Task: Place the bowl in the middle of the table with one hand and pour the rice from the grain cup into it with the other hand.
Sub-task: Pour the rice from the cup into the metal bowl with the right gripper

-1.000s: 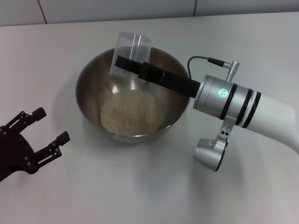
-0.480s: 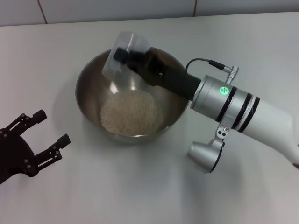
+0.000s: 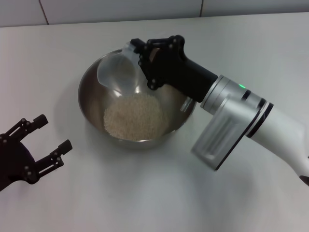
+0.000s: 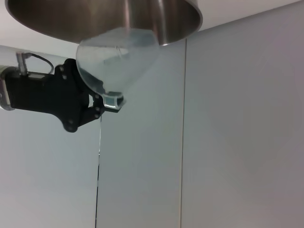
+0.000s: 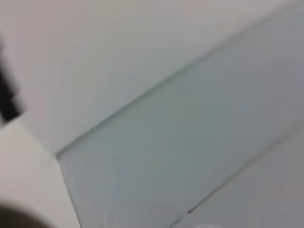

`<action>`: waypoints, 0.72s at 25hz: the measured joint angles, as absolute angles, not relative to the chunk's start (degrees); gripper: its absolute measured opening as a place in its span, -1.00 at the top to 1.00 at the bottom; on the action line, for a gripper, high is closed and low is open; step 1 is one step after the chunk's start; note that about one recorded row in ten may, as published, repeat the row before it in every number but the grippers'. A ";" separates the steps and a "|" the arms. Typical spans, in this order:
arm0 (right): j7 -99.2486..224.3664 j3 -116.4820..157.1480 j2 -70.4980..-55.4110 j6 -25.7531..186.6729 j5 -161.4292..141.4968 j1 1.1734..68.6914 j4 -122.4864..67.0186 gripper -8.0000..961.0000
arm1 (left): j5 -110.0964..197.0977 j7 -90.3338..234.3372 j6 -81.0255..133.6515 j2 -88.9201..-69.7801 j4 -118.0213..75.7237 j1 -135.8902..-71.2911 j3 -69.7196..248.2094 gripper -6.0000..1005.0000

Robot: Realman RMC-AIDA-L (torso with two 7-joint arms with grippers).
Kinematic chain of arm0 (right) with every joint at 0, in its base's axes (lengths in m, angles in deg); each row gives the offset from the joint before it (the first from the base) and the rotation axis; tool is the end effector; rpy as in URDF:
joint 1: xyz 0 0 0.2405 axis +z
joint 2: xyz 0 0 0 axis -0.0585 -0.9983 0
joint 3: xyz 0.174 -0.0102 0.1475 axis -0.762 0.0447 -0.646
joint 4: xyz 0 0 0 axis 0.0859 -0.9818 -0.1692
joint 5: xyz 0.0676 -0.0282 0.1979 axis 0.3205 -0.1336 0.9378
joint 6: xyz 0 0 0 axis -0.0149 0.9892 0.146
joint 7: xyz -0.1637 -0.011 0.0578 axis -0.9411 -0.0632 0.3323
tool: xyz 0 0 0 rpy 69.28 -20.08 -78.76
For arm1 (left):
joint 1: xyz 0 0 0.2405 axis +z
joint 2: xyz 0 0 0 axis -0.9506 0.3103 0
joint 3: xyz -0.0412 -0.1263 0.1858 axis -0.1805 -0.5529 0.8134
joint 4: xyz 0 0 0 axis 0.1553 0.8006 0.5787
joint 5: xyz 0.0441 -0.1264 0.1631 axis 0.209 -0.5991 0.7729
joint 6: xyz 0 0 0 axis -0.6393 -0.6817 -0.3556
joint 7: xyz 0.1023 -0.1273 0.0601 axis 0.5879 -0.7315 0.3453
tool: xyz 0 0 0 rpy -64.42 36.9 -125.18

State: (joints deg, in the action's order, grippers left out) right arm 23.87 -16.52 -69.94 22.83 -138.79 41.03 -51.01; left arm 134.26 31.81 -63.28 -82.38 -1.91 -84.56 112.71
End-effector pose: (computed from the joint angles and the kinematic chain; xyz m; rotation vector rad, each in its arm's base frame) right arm 0.1386 0.3455 -0.1047 -1.9694 -0.6993 0.5418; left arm -0.3007 0.2348 -0.0016 -2.3196 -0.3902 -0.9038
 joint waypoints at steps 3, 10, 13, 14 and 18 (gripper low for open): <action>37.84 -17.58 -69.89 23.19 -138.78 41.01 -51.01 0.99 | 134.26 31.80 -63.32 -82.42 -1.91 -84.78 113.01 -0.66; 71.28 -17.78 -69.49 23.57 -139.16 41.73 -49.40 0.98 | 134.26 31.80 -63.75 -82.46 -1.91 -84.92 113.22 -0.66; 81.25 -17.52 -69.44 23.49 -139.91 42.47 -47.49 0.98 | 134.26 31.80 -63.98 -82.47 -1.91 -84.93 113.22 -0.66; 83.21 -17.52 -69.42 23.33 -140.26 42.55 -47.12 0.98 | 134.26 31.80 -64.02 -82.47 -1.91 -84.93 113.22 -0.66; 84.98 -17.74 -69.42 22.75 -140.72 42.60 -46.94 0.98 | 134.25 31.80 -64.09 -82.47 -1.91 -84.93 113.22 -0.66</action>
